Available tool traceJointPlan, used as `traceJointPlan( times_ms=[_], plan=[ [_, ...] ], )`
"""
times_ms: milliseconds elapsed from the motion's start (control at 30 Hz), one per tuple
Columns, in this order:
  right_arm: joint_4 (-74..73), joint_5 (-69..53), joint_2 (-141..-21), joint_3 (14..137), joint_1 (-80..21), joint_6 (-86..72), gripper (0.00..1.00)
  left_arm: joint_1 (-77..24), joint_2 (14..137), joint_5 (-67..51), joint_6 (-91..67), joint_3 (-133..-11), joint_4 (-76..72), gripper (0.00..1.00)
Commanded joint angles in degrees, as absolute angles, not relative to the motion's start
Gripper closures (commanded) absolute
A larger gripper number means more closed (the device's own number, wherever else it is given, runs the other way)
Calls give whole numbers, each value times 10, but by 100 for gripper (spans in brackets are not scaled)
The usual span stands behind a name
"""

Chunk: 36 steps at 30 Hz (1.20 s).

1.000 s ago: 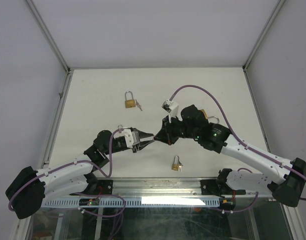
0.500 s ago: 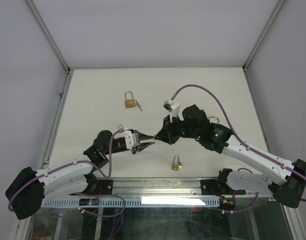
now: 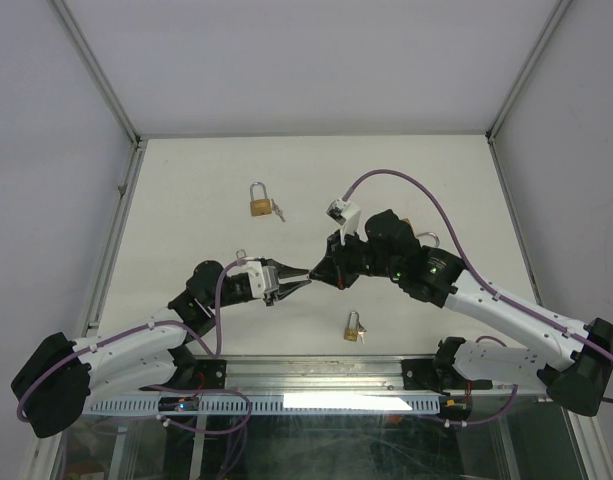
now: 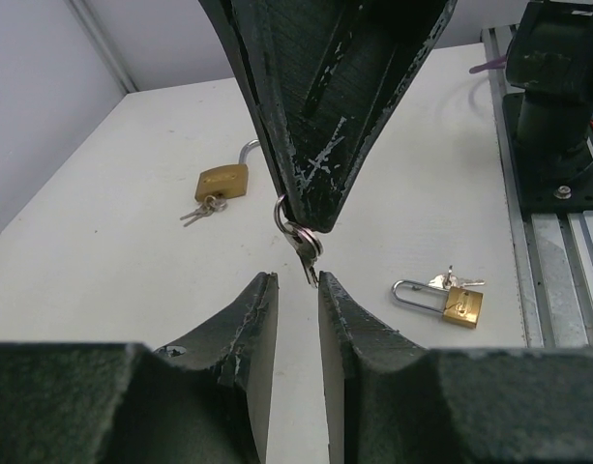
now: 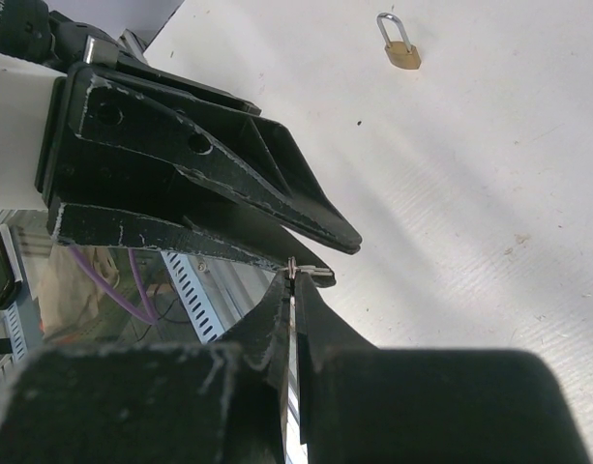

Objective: Unlock with the key
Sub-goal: Pick up the key from the center of the board.

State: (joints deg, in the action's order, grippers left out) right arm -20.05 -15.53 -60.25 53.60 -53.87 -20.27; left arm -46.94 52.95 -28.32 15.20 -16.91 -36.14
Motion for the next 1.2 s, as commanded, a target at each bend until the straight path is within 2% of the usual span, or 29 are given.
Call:
traceJointPlan(
  times_ms=[0, 200, 1167],
  plan=[
    [-165, -165, -590, 536, -537, -202, 100, -475, 530, -265, 168, -188, -395, 76],
    [-163, -171, -592, 538, -537, -200, 100, -476, 532, -247, 182, -190, -395, 79],
    [-168, -165, -593, 537, -537, -200, 100, -477, 524, -259, 265, -197, -381, 77]
  ],
)
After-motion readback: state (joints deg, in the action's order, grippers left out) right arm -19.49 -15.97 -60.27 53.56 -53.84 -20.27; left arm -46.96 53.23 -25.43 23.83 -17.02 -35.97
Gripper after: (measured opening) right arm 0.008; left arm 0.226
